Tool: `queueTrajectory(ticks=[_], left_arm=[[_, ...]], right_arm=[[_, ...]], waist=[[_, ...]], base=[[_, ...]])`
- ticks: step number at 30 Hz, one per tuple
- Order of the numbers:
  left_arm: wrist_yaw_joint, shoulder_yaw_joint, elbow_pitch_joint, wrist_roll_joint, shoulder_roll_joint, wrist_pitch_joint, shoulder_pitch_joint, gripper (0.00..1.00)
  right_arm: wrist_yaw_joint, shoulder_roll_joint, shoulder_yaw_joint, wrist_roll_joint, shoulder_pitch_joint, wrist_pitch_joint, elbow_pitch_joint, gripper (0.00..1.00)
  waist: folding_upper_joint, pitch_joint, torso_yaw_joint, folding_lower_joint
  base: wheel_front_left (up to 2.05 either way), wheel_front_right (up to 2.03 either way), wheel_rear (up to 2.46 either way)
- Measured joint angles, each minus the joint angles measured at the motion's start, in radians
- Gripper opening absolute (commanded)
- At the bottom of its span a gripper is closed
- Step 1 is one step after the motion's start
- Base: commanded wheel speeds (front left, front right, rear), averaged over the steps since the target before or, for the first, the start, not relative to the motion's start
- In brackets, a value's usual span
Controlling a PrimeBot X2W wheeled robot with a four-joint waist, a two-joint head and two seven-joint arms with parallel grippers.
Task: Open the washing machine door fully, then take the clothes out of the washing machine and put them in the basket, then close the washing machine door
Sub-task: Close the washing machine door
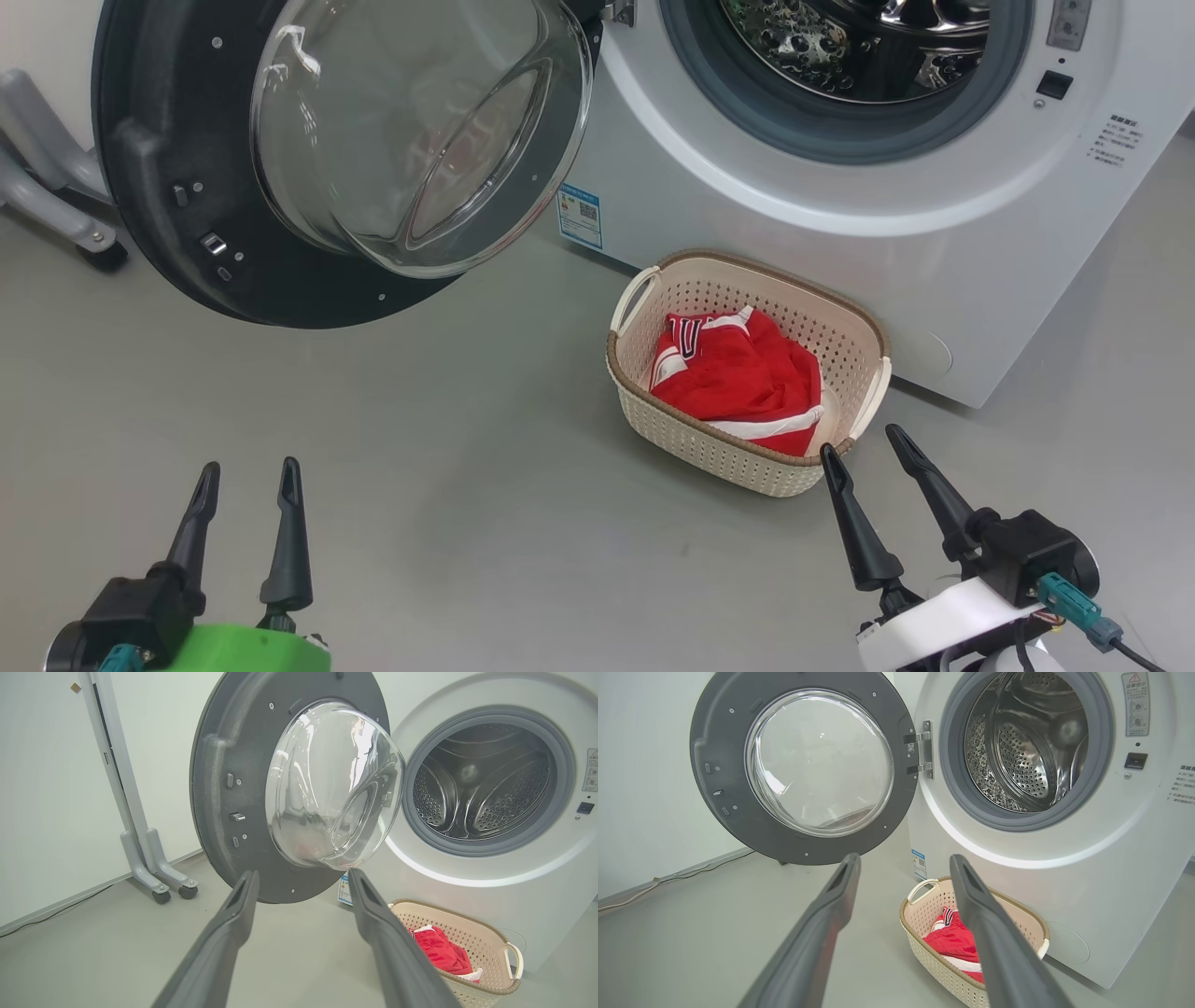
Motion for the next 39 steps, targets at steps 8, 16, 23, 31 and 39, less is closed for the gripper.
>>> queueTrajectory(ticks=[8,16,23,31,39], left_arm=[[0.000,0.000,-0.001,0.000,0.000,0.000,0.000,1.00],[0.000,-0.005,-0.003,-0.009,0.000,0.000,0.000,0.00],[0.000,0.018,-0.028,-0.028,-0.001,0.000,0.000,0.00],[0.000,0.146,-0.116,-0.034,-0.002,0.000,-0.024,0.00],[0.000,0.356,-0.183,-0.128,0.055,-0.006,-0.166,0.00]], right_arm=[[0.000,0.000,-0.001,0.000,0.000,0.000,0.001,1.00],[0.000,0.000,-0.002,0.000,0.000,0.000,0.001,1.00],[0.000,-0.010,0.003,-0.002,-0.001,0.000,-0.004,1.00],[0.000,-0.034,0.031,-0.022,-0.009,0.000,-0.011,1.00],[0.000,-0.070,0.048,-0.046,-0.042,0.002,-0.031,1.00]], waist=[[0.0000,0.000,0.000,0.0000],[0.0000,0.003,-0.001,0.0000],[0.0000,0.025,0.000,0.0000],[0.0000,0.072,-0.020,0.0000],[0.0000,0.146,-0.054,0.0000]], base=[[0.00,0.00,0.00],[0.00,0.00,0.00],[0.00,0.00,0.00],[0.00,0.00,0.00],[0.00,0.00,0.00]])
